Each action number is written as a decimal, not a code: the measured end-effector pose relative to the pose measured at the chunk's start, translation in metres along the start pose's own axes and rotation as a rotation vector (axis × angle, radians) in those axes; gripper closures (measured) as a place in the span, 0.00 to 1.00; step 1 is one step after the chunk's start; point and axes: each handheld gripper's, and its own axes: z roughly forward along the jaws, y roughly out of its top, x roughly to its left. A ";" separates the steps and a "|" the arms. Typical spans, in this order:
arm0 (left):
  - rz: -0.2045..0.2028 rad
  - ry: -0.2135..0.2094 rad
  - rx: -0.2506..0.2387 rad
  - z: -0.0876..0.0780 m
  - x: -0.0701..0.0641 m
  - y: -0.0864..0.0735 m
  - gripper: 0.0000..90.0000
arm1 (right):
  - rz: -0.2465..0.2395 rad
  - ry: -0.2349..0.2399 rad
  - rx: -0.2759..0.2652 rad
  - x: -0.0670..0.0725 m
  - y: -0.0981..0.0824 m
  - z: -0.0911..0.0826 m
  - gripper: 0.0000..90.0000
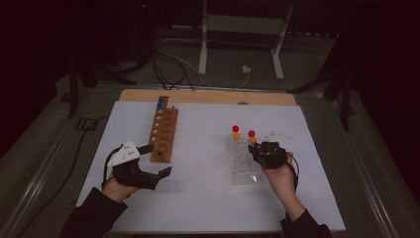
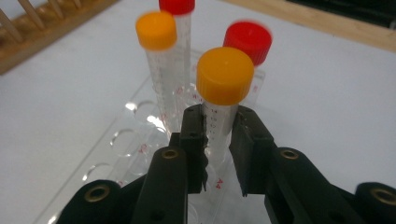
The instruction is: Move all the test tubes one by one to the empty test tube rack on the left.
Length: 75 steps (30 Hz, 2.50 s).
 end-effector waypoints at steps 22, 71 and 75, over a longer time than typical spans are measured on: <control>0.010 -0.018 0.008 0.000 -0.003 0.003 0.02 | -0.033 0.051 -0.139 0.010 0.022 -0.047 0.84; 0.087 -0.185 0.014 0.051 -0.064 0.034 0.37 | -0.238 0.409 -0.023 0.125 0.007 -0.022 0.84; 0.108 -0.187 0.024 0.059 -0.068 0.035 0.50 | -0.242 0.413 -0.024 0.126 0.007 -0.023 0.84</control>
